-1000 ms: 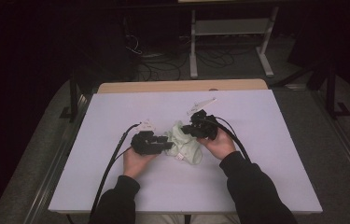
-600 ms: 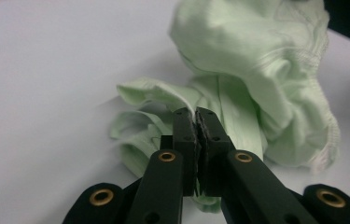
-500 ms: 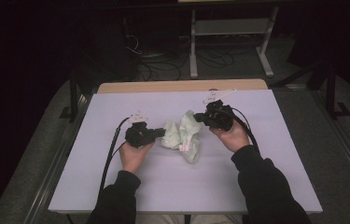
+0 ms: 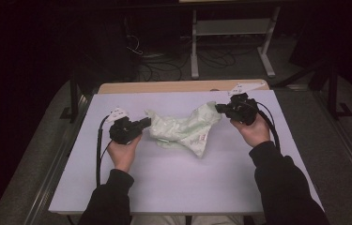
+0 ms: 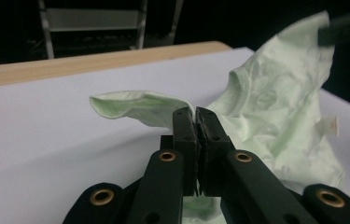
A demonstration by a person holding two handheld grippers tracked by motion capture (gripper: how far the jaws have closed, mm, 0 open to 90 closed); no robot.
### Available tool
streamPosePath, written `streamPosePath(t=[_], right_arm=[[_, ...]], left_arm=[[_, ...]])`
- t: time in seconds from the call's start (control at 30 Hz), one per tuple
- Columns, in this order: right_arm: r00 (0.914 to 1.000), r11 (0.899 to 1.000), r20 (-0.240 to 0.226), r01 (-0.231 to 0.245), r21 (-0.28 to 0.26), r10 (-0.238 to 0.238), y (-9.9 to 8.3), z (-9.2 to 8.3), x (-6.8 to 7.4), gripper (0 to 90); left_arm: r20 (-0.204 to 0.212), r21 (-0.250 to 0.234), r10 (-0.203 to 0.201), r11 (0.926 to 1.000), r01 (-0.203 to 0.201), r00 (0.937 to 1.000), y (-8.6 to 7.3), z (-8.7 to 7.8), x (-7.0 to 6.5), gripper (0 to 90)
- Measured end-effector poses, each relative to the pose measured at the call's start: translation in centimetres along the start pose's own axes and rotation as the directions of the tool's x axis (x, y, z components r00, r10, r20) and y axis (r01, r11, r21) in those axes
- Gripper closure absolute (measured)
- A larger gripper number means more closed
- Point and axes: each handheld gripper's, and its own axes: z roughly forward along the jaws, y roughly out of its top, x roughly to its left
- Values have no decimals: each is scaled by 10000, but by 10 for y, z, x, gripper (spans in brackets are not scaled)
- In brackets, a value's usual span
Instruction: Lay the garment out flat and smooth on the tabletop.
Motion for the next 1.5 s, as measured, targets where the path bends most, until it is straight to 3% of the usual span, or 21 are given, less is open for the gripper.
streamPosePath(t=[0.07, 0.13, 0.17, 0.2, 0.27, 0.3, 0.33, 0.4, 0.53, 0.6, 0.63, 0.73, 0.8, 0.87, 1.03, 1.07, 1.17, 1.2, 1.37, 1.43, 1.5], right_arm=[[10000, 10000, -45, 19, 22, -19, -5, -1, 2, 889], [9992, 9999, -395, -67, 100, 71, -27, -4, 13, 890], [9992, 9999, -395, -67, 100, 71, -27, -4, 13, 890], [9982, 9995, -601, -51, 298, 69, -46, -6, 22, 889], [9973, 9989, -721, -80, 463, 113, -54, -6, 26, 889], [9958, 9970, -886, -186, 752, 253, -70, -8, 31, 889], [9945, 9955, -973, -299, 904, 387, -76, -9, 32, 889], [9936, 9941, -1030, -362, 1023, 467, -81, -9, 33, 889], [9912, 9888, -1056, -649, 1347, 795, -93, -12, 32, 889], [9894, 9854, -1112, -755, 1526, 930, -99, -11, 32, 888], [9885, 9835, -1139, -801, 1622, 993, -102, -10, 33, 887], [9850, 9728, -1261, -886, 2138, 1174, -110, -5, 36, 884], [9854, 9654, -1263, -803, 2481, 1144, -112, -2, 39, 883], [9840, 9646, -1264, -915, 2473, 1258, -114, -3, 40, 882], [9780, 9554, -1293, -1248, 2677, 1639, -121, -5, 39, 879], [9760, 9510, -1280, -1354, 2781, 1764, -123, -7, 38, 877], [9759, 9495, -1164, -1465, 2774, 1846, -124, -9, 37, 860], [9764, 9459, -991, -1569, 2841, 1918, -124, -11, 35, 838], [9778, 9490, -805, -1656, 2684, 1934, -125, -17, 30, 795], [9775, 9520, -719, -1747, 2512, 1984, -124, -20, 27, 755], [9788, 9562, -618, -1762, 2338, 1955, -120, -22, 23, 679]], left_arm=[[54, -49, -133, 9999, 134, 9999, -5, -2, -2, 873], [156, 4, -195, 9998, 195, 9997, -17, -8, -6, 873], [199, 101, -192, 9998, 190, 9996, -23, -10, -9, 873], [411, 543, -118, 9985, 96, 9991, -33, -15, -12, 873], [542, 820, -153, 9966, 108, 9984, -38, -17, -13, 872], [619, 1049, -223, 9944, 157, 9978, -42, -19, -13, 871], [722, 1182, -580, 9918, 492, 9957, -45, -22, -12, 871], [777, 1206, -708, 9908, 611, 9945, -45, -22, -11, 871], [710, 1804, -269, 9835, 137, 9971, -45, -24, -13, 871], [742, 2303, 136, 9726, -304, 9972, -47, -25, -17, 871], [741, 2586, 468, 9638, -645, 9962, -48, -25, -19, 871], [962, 3408, 1157, 9294, -1419, 9886, -54, -24, -25, 871], [1170, 3701, 1202, 9159, -1556, 9858, -58, -23, -27, 871], [1329, 3903, 1084, 9080, -1526, 9852, -60, -23, -28, 871], [1674, 4142, 636, 9010, -1287, 9838, -62, -23, -27, 868], [1784, 4316, 484, 8938, -1223, 9828, -64, -23, -27, 867], [1869, 4402, 372, 8902, -1175, 9817, -64, -23, -26, 865], [1911, 4520, 183, 8859, -1045, 9814, -64, -24, -24, 864], [1995, 4672, -16, 8792, -936, 9799, -64, -24, -22, 861], [2023, 4777, -77, 8737, -918, 9793, -63, -24, -21, 855], [1998, 4783, -55, 8733, -927, 9798, -62, -25, -21, 832]])
